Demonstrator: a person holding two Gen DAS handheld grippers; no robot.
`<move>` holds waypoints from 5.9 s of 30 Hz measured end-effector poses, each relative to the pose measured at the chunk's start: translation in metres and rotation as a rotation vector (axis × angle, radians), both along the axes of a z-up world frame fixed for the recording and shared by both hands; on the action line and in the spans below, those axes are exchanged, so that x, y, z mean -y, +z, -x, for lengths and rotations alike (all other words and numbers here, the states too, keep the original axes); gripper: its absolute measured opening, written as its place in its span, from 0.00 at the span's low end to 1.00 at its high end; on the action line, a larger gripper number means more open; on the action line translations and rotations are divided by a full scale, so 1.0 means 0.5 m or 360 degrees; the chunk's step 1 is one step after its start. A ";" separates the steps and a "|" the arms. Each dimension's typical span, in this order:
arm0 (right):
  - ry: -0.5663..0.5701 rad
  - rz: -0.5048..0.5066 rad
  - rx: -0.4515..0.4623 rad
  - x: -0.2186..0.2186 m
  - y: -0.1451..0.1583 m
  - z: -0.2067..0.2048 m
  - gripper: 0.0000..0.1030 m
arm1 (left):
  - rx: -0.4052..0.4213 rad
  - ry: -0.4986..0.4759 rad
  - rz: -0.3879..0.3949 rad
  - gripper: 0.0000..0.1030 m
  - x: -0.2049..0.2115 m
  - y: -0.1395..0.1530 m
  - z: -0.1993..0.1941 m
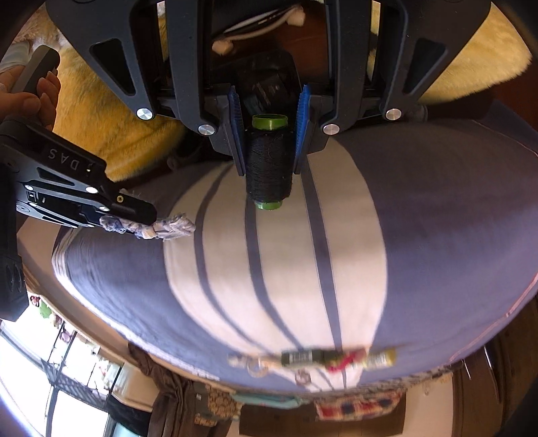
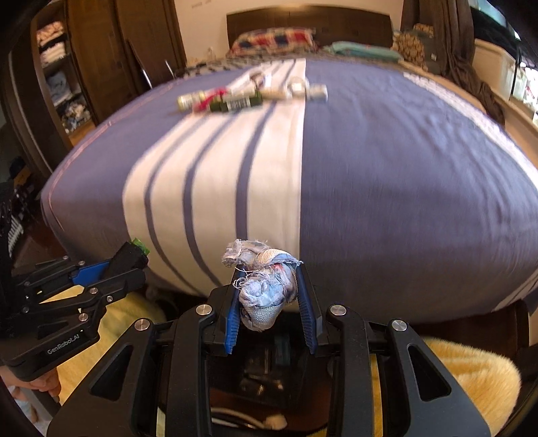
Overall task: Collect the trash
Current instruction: 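Carry the spool and sock off the bed down over the black bin, then open both tools to drop the spool and sock into the bin, then grasp the green bottle with the left tool while the right tool grasps the white cup, then carry the green bottle and white cup down over the black bin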
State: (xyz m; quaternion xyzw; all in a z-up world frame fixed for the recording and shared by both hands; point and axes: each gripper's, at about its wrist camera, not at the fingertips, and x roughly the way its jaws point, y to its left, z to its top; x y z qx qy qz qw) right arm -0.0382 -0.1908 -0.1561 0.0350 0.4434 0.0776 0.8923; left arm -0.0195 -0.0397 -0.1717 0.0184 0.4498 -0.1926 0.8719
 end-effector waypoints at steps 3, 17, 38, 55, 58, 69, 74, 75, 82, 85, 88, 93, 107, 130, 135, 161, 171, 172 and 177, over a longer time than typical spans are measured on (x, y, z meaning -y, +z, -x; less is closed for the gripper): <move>0.0003 -0.0006 -0.0075 -0.001 -0.037 -0.003 0.30 | -0.0079 -0.0013 -0.0005 0.24 0.004 -0.042 0.001; 0.0016 -0.0096 -0.0483 -0.016 -0.212 -0.031 0.30 | -0.0515 -0.0078 -0.0016 0.24 0.025 -0.239 -0.023; -0.0054 -0.0091 -0.0508 -0.007 -0.203 -0.054 0.65 | -0.0590 -0.0057 -0.0049 0.64 0.022 -0.262 -0.029; -0.0125 0.0011 -0.0183 0.005 -0.047 -0.018 0.96 | -0.0195 0.0073 -0.0097 0.92 -0.034 -0.088 0.002; -0.0140 0.0018 -0.0107 0.015 -0.009 -0.016 0.96 | -0.0128 0.0100 -0.0081 0.92 -0.047 -0.055 0.003; -0.0194 0.0062 0.0154 0.055 0.105 -0.067 0.96 | 0.0099 0.0209 -0.0109 0.92 -0.085 0.053 -0.052; -0.0176 0.0117 0.0210 0.055 0.134 -0.113 0.96 | 0.0170 0.0239 -0.0117 0.92 -0.099 0.097 -0.099; -0.0167 0.0121 0.0212 0.055 0.138 -0.127 0.96 | 0.0176 0.0244 -0.0118 0.92 -0.100 0.100 -0.109; -0.0186 0.0094 0.0213 0.061 0.149 -0.211 0.96 | 0.0213 0.0260 -0.0137 0.92 -0.102 0.127 -0.192; -0.0199 0.0124 0.0195 0.055 0.143 -0.254 0.96 | 0.0207 0.0255 -0.0156 0.92 -0.097 0.127 -0.230; -0.0209 0.0135 0.0181 0.057 0.134 -0.303 0.96 | 0.0187 0.0243 -0.0168 0.92 -0.088 0.118 -0.273; -0.0220 0.0115 0.0144 0.070 0.116 -0.392 0.82 | 0.0128 0.0222 -0.0135 0.92 -0.075 0.101 -0.331; -0.0217 0.0106 0.0053 0.064 0.092 -0.546 0.48 | 0.0105 0.0101 -0.0081 0.92 0.024 0.100 -0.425; -0.0232 0.0114 0.0130 0.139 0.098 -0.472 0.19 | 0.0007 0.0215 -0.0069 0.80 0.098 0.075 -0.571; -0.0207 0.0110 0.0138 0.122 0.109 -0.434 0.19 | 0.0014 0.0195 -0.0061 0.80 0.081 0.075 -0.519; -0.0004 -0.0009 0.0256 -0.006 0.157 -0.107 0.19 | 0.0195 0.0095 -0.0002 0.80 -0.024 0.131 -0.077; 0.0022 -0.0072 0.0073 -0.017 0.049 -0.011 0.19 | 0.0096 0.0029 -0.0001 0.80 -0.006 0.062 0.006; 0.0027 -0.0062 0.0048 -0.019 0.036 -0.006 0.19 | 0.0064 0.0022 -0.0006 0.80 -0.004 0.044 0.012; 0.0053 -0.0040 -0.0073 -0.033 -0.024 0.011 0.19 | -0.0044 0.0014 -0.0031 0.80 0.001 -0.021 0.030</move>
